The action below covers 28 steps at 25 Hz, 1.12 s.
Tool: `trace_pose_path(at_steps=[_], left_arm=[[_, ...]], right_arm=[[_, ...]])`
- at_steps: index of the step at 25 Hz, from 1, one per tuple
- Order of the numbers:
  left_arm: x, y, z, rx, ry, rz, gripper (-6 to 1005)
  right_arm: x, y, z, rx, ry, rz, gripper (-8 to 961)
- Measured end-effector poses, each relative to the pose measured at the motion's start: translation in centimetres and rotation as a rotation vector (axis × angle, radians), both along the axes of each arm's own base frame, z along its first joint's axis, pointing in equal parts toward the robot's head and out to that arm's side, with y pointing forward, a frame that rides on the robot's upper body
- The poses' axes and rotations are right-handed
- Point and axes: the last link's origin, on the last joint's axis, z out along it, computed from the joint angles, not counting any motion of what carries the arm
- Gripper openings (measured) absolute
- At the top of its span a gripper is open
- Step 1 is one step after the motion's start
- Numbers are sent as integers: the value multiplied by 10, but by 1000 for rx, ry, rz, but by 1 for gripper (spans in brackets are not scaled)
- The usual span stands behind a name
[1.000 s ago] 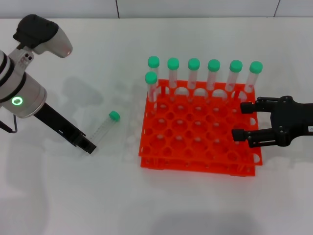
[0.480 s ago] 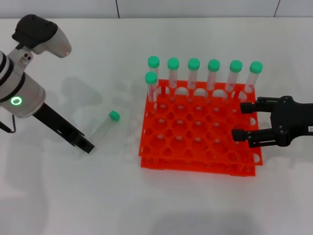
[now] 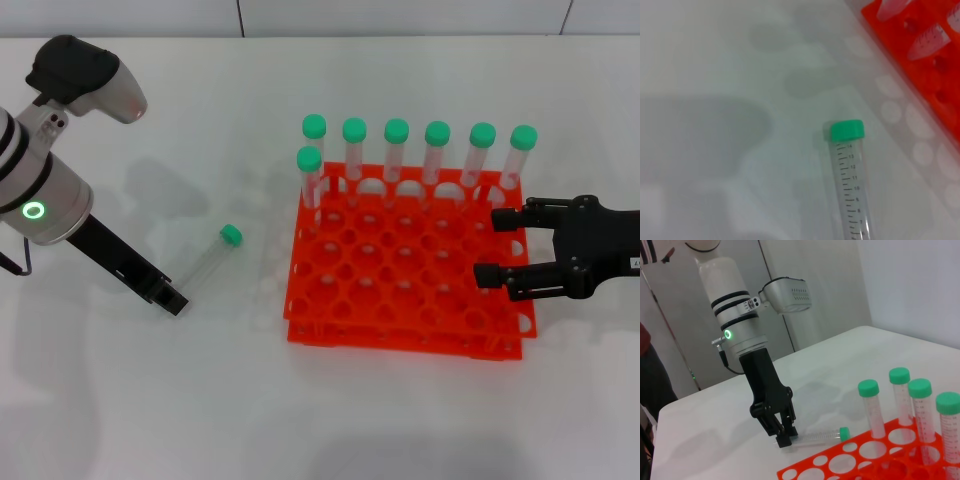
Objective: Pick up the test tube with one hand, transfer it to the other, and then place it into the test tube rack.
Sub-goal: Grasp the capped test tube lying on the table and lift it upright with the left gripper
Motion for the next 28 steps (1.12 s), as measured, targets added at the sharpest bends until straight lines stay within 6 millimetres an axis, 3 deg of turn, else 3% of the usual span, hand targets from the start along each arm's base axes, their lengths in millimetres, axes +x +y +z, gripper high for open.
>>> trace_pose_path(at_steps=[13,28], left_arm=[[-1,1,1,9,2,-1,194],[-1,4,4,50,-47,-12,192]], right_arm=[[-1,1,1,6,8,3,843],[-1,1,2,9,9,1,843]])
